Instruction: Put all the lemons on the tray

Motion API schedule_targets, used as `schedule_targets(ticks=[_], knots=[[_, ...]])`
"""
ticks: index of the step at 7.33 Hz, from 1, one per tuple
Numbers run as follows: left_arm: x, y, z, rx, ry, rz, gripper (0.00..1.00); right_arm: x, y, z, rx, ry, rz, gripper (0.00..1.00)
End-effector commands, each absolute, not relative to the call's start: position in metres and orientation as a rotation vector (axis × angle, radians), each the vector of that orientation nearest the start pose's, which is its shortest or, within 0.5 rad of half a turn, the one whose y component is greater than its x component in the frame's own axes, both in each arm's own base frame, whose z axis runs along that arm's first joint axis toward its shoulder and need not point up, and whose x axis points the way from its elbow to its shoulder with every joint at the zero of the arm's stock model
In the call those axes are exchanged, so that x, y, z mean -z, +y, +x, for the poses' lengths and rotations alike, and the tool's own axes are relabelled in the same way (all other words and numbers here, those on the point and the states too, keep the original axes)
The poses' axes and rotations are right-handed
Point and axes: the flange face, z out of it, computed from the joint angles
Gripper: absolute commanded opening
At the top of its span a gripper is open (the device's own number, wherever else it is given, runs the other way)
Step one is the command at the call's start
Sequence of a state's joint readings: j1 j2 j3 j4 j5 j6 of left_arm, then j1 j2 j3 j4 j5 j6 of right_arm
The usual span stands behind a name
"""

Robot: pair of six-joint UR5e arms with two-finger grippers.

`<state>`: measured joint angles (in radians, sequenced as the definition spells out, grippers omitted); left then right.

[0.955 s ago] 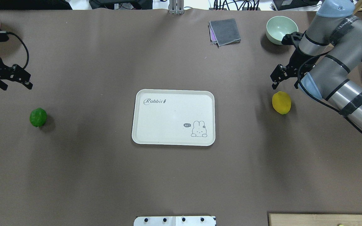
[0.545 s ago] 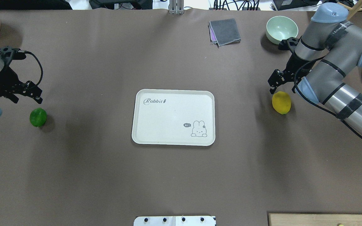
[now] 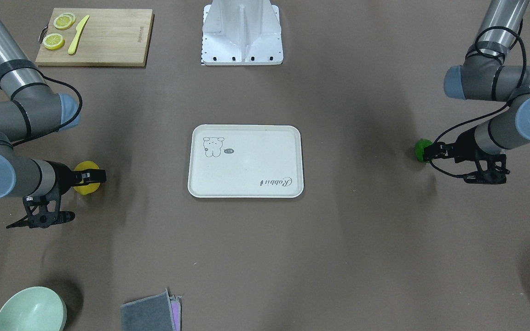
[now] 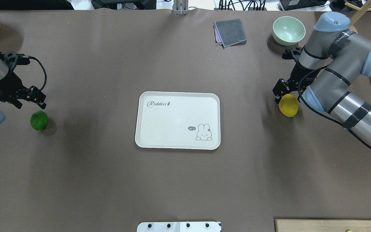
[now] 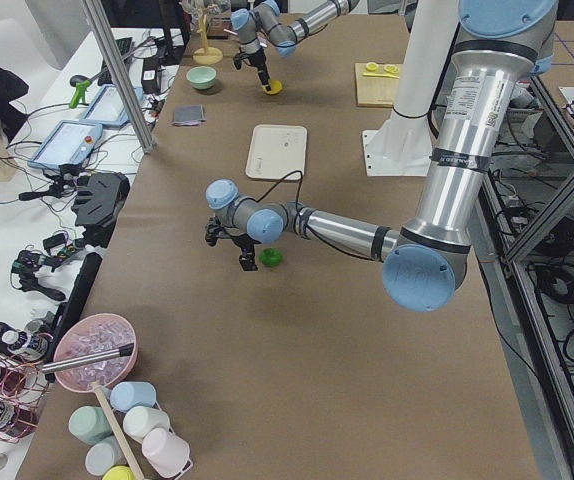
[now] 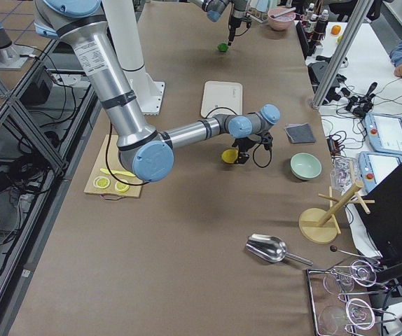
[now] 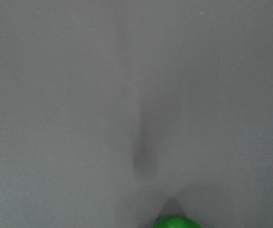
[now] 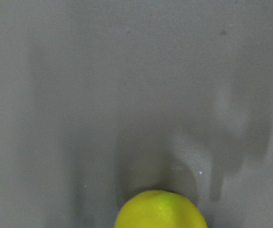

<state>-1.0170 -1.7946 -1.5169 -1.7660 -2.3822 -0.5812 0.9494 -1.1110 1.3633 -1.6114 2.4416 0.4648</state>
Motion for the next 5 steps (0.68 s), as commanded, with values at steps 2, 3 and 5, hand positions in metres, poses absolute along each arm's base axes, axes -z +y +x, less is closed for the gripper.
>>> schedule_targets(ticks=[2, 3, 5], knots=[[-0.540, -0.532, 0.281, -0.149, 0.860, -0.166, 0.98, -0.497, -0.580, -0.339, 0.210, -0.848, -0.332, 0.36], [-0.547, -0.523, 0.291, -0.164, 0.886, -0.217, 0.98, -0.493, -0.581, -0.339, 0.209, -0.849, -0.330, 0.25], [-0.556, -0.518, 0.294, -0.164, 0.889, -0.248, 0.98, -0.478, -0.582, -0.340, 0.220, -0.864, -0.312, 0.23]])
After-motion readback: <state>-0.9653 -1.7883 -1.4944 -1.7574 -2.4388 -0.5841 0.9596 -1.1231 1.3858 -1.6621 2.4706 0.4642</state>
